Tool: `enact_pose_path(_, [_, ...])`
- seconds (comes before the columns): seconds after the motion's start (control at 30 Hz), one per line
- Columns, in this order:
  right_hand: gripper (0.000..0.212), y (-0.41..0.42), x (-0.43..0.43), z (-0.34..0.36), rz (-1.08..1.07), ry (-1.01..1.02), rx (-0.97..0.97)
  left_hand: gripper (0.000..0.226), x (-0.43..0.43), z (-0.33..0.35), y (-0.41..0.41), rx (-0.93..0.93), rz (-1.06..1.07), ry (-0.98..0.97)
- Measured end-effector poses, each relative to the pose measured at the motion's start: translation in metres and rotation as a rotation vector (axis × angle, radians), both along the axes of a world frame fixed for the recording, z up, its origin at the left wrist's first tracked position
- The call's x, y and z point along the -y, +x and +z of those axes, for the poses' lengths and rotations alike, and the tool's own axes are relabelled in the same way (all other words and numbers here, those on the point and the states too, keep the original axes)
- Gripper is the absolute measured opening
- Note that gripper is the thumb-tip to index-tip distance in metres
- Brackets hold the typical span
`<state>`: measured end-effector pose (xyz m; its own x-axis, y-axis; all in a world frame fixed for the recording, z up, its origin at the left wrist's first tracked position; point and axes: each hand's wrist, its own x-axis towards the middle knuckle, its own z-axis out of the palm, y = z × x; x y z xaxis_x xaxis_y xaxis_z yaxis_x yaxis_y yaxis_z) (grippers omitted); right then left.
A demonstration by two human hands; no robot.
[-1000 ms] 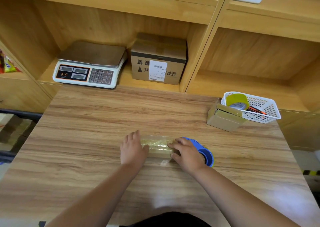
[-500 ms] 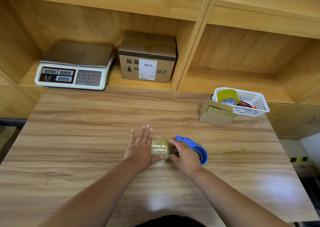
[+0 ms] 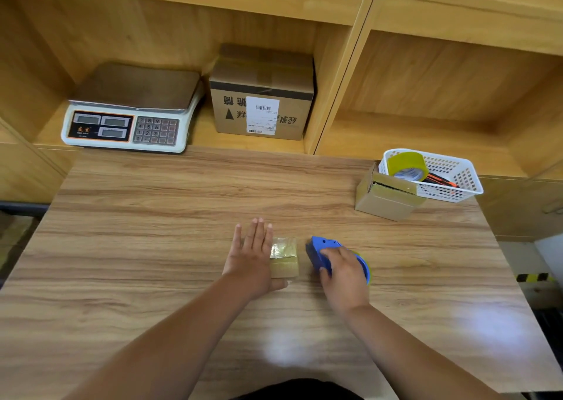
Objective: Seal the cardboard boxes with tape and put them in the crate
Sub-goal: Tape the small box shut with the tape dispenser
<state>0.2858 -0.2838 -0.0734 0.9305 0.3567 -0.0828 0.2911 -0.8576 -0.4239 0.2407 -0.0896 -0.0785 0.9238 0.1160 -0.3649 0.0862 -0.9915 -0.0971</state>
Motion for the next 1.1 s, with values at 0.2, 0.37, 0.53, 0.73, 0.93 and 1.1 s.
enact_pose_path(0.2, [0.036, 0.0, 0.02, -0.002, -0.085, -0.399, -0.012, 0.114, -0.006, -0.002, -0.009, 0.108, -0.049, -0.064])
enact_pose_path(0.37, [0.027, -0.001, 0.023, -0.001, -0.015, -0.492, -0.016, 0.101, -0.007, -0.002, -0.014, 0.133, -0.101, -0.071])
enact_pose_path(0.53, [0.013, -0.001, 0.024, 0.001, -0.035, -0.414, -0.091, 0.074, -0.005, -0.002, -0.012, 0.125, -0.075, -0.095])
enact_pose_path(0.73, [0.005, 0.015, 0.035, 0.013, -0.085, -0.289, -0.084, 0.066, -0.006, -0.002, -0.01, 0.118, -0.031, -0.152])
enact_pose_path(0.93, [0.024, 0.021, 0.04, 0.032, -0.161, 0.012, -0.119, 0.064, -0.008, 0.009, -0.012, 0.15, 0.015, -0.244])
enact_pose_path(1.1, [0.02, 0.018, 0.039, 0.049, -0.186, 0.262, -0.184, 0.058, -0.011, 0.019, -0.01, 0.249, 0.129, -0.374])
